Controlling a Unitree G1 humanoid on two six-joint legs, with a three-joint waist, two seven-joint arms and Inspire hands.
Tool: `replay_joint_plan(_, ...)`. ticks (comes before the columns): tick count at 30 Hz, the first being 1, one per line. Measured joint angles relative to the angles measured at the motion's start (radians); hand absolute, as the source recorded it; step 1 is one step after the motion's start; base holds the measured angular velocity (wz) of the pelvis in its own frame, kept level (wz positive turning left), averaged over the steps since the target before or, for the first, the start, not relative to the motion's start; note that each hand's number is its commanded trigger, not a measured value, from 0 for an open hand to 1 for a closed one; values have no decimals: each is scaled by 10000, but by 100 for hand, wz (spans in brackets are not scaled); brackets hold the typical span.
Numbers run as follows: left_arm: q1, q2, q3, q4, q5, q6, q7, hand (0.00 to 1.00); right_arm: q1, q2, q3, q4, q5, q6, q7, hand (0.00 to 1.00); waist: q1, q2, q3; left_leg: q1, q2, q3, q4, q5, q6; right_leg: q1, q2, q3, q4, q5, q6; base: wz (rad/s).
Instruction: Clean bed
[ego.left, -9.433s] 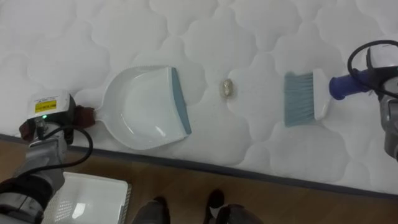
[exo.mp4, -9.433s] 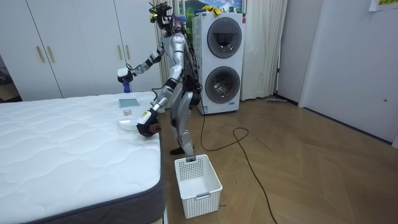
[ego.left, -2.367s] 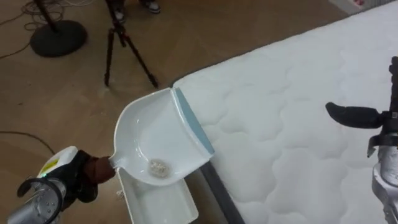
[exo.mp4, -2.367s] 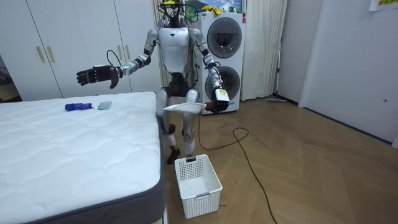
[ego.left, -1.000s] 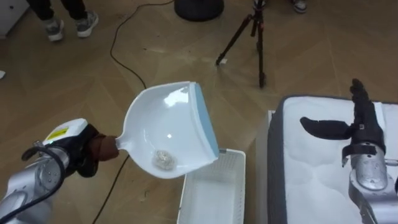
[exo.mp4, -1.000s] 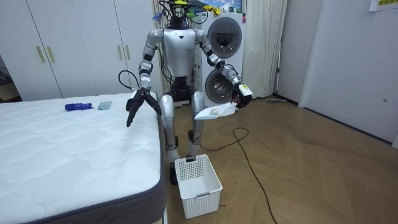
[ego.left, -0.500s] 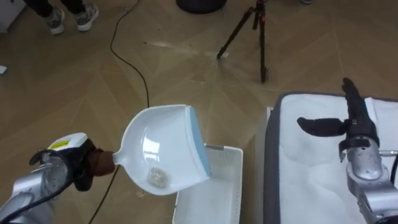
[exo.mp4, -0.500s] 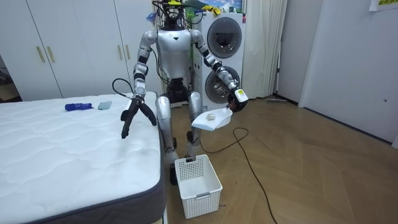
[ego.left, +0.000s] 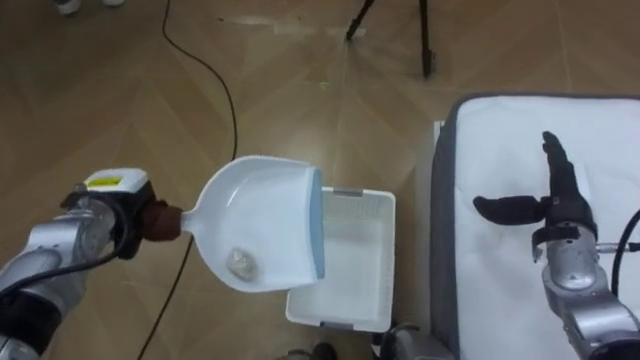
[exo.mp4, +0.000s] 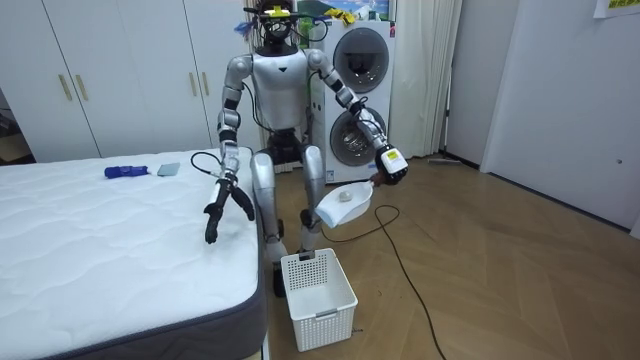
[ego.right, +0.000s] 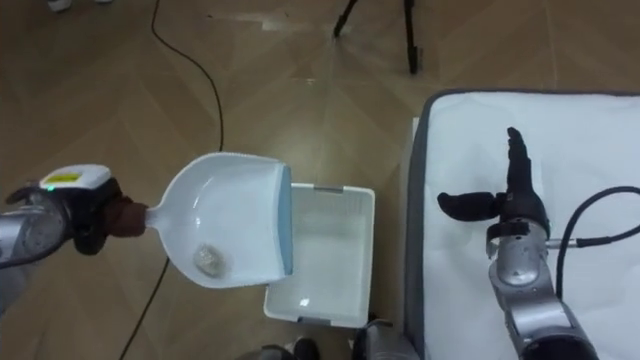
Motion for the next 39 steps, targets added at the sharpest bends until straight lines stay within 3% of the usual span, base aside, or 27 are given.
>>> replay_joint_plan(9,-175,0,-224,62,541,390,421,100,-55,185,166,-1,-22,-3,-302,0,-223,128,-4,49,-2,135,-311,41,74,-58,10,86,-161,65,88,-2)
replay_joint_plan(13,-213,0,-363,180,560,420,533,100,-103,306,212,-19,-22,-1,-325,0,-274,181,20,66,14,215,-400,98,152,-63,-2,83,-209,119,68,0)
replay_joint_plan(20,-214,5,-370,223,566,789,533,100,-103,419,212,-18,-19,16,-489,0,-321,210,23,67,24,231,-507,209,148,-52,4,60,-332,225,43,0)
replay_joint_plan(34,-239,6,-377,228,1245,845,532,100,-99,505,308,-23,-3,22,-621,0,-369,216,22,80,15,309,-716,266,159,-69,-7,52,-500,261,83,0)
replay_joint_plan(39,-389,6,-443,337,1325,845,532,100,-100,507,316,-22,-12,21,-651,0,-348,347,35,94,21,398,-712,267,164,-58,-29,74,-491,285,123,-1)
